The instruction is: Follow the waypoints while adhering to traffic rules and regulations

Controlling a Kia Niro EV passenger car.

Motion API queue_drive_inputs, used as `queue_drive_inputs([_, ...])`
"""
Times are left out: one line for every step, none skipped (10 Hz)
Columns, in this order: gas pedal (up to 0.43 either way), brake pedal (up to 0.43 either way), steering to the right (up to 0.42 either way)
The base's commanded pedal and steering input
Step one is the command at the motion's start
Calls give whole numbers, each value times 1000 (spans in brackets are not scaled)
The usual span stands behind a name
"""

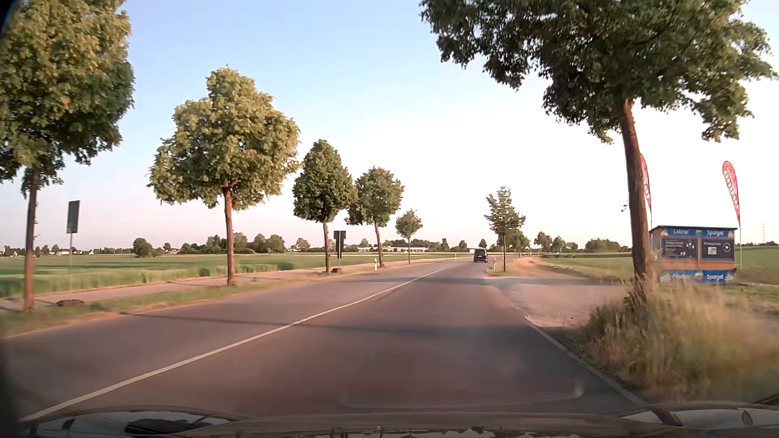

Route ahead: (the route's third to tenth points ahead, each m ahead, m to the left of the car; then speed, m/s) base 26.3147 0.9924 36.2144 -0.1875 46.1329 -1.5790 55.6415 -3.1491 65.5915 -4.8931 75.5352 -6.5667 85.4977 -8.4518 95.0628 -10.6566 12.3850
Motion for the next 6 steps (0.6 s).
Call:
queue_drive_inputs([421,18,46])
queue_drive_inputs([441,12,39])
queue_drive_inputs([441,18,35])
queue_drive_inputs([461,12,31])
queue_drive_inputs([480,18,30])
queue_drive_inputs([488,18,29])
